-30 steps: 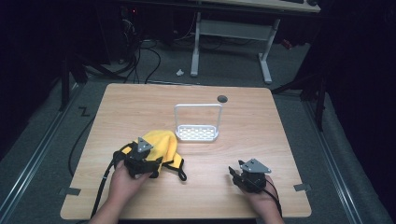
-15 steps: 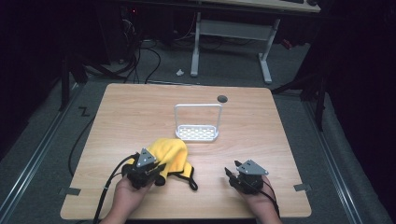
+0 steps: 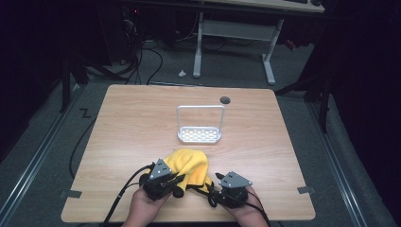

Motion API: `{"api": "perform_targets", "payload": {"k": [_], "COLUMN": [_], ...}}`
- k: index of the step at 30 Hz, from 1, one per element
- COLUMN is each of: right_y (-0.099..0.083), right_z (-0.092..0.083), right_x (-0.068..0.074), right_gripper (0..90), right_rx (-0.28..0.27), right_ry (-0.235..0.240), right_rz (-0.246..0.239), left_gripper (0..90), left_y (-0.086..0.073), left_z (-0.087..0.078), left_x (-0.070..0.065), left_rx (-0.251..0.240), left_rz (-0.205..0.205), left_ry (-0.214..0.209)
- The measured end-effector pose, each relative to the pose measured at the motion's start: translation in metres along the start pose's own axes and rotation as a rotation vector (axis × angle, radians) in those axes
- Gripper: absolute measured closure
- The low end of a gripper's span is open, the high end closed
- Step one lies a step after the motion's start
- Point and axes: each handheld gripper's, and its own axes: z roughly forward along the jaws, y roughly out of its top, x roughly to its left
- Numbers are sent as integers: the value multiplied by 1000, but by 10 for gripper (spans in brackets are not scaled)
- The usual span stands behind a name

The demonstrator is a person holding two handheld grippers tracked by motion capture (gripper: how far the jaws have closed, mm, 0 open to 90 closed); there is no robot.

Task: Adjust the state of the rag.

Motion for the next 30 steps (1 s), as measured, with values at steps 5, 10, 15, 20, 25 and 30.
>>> {"api": "perform_targets", "payload": {"k": [5,10,15,20,25,30], "right_y": [1,-1,0,1,-4,-7], "right_z": [12,24,18,3,-8,-14], "right_x": [5,4,5,-5,-22,-39], "right_gripper": [452,581,783,802,817,826], "right_rx": [41,98,98,41,39,29], "right_ry": [8,38,13,6,-62,-103], "right_rz": [-21,-19,-37,-5,17,78], "left_gripper": [848,847,846,843,843,840], "left_y": [2,5,8,11,7,4], "left_z": [-3,-11,-26,-45,-66,-77], "left_x": [-1,-2,4,16,35,52], "left_rx": [-15,-43,-77,-104,-154,-164], "left_rz": [-3,-1,-10,-32,-96,-145], "left_ry": [-12,-12,-4,14,47,61]}}
